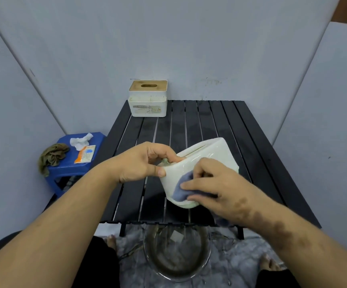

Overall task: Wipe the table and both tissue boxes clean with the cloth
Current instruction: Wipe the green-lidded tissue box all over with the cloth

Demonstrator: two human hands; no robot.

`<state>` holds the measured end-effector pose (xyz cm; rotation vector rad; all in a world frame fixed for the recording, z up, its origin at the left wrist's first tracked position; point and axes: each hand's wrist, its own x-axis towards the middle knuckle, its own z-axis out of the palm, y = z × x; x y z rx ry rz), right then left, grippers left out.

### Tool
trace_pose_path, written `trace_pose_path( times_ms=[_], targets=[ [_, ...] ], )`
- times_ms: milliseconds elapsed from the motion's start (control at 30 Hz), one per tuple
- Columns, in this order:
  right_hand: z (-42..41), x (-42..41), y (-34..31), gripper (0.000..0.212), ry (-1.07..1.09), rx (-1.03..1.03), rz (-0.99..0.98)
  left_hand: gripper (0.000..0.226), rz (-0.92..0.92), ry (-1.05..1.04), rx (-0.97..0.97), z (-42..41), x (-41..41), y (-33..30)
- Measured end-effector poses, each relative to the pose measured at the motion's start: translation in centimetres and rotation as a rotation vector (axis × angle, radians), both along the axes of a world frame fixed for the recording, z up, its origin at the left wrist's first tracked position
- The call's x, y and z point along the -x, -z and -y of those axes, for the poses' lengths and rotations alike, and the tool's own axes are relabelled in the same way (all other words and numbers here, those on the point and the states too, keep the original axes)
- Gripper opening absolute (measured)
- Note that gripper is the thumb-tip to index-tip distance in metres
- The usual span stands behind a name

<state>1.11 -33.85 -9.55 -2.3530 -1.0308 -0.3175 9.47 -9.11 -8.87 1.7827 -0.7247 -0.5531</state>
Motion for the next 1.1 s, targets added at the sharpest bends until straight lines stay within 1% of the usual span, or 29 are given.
trace_pose_path(
  times_ms=[67,167,233,300,400,500,567,667,700,767,867,1000,1100],
  targets=[
    [2.3,-0.8,0.0,0.020,0.043,-0.050,-0.061,0.049,0.041,-0.030,-0.076,-0.4,0.2,-0.8],
    [5.2,-1.7,1.1,0.023,0.225,-0.127,-0.133,0.055,0.129,-0.074,-0.225,-1.3,0.3,-1.8],
    [6.3,-1.8,2.0,0.025,0.359,-0.142,-0.175,0.064,0.218,-0.094,-0.373,-1.8,0.6,-2.3],
    [6.6,-1.6,2.7,0.022,0.456,-0.161,-0.202,0.070,0.306,-0.082,-0.519,-1.8,1.3,-2.7],
    [6.5,-1.2,3.1,0.021,0.525,-0.210,-0.240,0.071,0.421,-0.019,-0.676,-1.2,2.0,-3.0],
    [6.3,-1.0,3.2,0.018,0.561,-0.247,-0.288,0.069,0.476,0.003,-0.769,-0.9,2.7,-3.5],
    [6.3,-1.1,3.2,0.018,0.580,-0.289,-0.326,0.059,0.489,-0.027,-0.789,-0.5,3.3,-4.0],
    [6.5,-1.4,2.9,0.017,0.603,-0.349,-0.382,0.026,0.581,-0.167,-0.771,1.9,4.4,-4.0],
    [6.5,-1.5,2.7,0.016,0.610,-0.361,-0.393,0.025,0.615,-0.226,-0.770,3.1,4.7,-3.8],
    [6.6,-1.7,2.4,0.014,0.625,-0.386,-0.408,0.039,0.660,-0.327,-0.788,5.7,4.9,-3.1],
    [6.6,-1.9,2.6,0.012,0.656,-0.442,-0.471,0.054,0.686,-0.379,-0.823,8.9,4.6,-1.8],
    [6.3,-1.9,3.0,0.010,0.662,-0.566,-0.586,0.059,0.636,-0.405,-0.819,10.9,3.8,-1.2],
    [6.4,-2.2,2.7,0.010,0.669,-0.616,-0.587,0.060,0.564,-0.426,-0.771,10.4,3.7,-1.9]
  ],
)
